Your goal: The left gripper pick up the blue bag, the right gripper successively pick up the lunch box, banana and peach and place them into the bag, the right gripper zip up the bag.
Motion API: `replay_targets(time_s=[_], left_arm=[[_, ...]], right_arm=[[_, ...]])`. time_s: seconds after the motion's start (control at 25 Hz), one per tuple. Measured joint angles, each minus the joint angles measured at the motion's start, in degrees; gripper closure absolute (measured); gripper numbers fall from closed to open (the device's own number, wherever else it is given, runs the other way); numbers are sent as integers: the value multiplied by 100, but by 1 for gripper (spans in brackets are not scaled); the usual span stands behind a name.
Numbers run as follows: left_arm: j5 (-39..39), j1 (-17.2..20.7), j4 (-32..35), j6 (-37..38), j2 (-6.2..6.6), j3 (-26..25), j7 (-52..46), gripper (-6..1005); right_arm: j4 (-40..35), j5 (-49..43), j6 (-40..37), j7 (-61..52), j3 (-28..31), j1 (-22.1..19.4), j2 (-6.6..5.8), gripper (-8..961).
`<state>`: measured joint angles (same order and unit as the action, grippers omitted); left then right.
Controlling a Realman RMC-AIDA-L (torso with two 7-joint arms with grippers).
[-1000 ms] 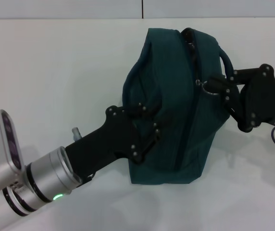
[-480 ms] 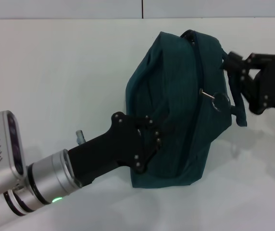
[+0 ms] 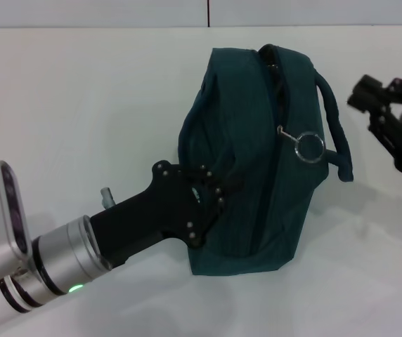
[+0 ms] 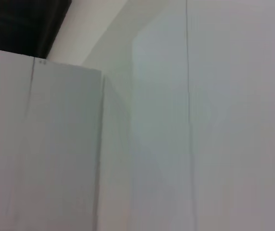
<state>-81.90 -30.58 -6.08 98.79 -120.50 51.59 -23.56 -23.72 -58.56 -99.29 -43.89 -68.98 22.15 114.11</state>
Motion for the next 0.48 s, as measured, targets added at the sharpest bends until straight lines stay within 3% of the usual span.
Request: replay_targets(time_s=[0.2, 0.48], left_arm=[[-20, 0, 49, -11, 1, 7, -2, 944], [-36, -75, 55, -27, 3, 26, 34, 944]], right_arm=[[-424, -696, -3, -1098, 18, -86, -143, 906], [-599, -1419, 267, -1895, 17, 142, -115, 532]])
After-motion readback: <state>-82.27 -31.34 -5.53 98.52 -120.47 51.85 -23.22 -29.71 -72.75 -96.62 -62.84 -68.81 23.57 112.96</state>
